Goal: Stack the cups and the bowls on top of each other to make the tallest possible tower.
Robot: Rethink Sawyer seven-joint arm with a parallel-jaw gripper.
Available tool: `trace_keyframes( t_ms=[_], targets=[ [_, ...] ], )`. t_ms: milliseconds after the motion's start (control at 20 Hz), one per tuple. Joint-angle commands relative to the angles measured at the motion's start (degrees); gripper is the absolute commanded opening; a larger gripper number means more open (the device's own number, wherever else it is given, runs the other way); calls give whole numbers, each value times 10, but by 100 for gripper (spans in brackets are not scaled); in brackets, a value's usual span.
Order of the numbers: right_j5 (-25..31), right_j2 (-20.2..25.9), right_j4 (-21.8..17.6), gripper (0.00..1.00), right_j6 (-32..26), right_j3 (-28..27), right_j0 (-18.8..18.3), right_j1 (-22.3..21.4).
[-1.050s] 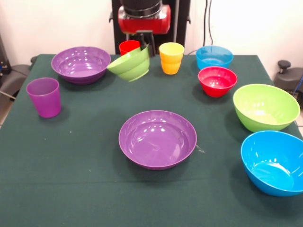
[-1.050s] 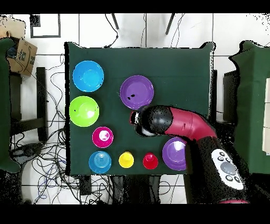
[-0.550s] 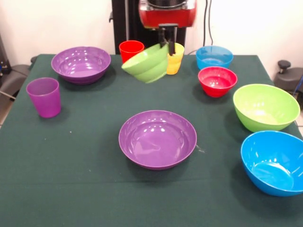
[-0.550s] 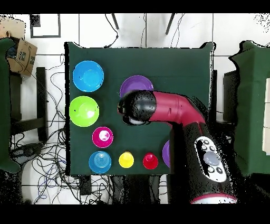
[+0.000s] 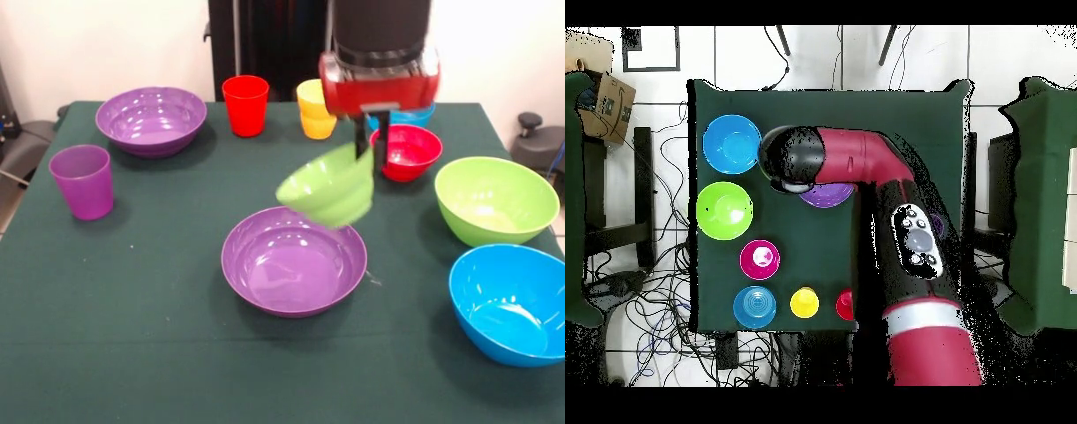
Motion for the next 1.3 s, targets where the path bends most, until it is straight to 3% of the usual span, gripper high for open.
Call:
trace_keyframes(
  t_ms=[50,450,650,900,1300],
  targets=[
    [-23,2,-3,0,70,-118,24,121],
    [-75,16,-16,0,27,-129,9,170],
    [-131,22,-24,0,20,-99,-6,183],
    [-148,35,-24,0,-5,-78,-29,192],
    [-114,28,-10,0,18,-54,-21,145]
  ],
)
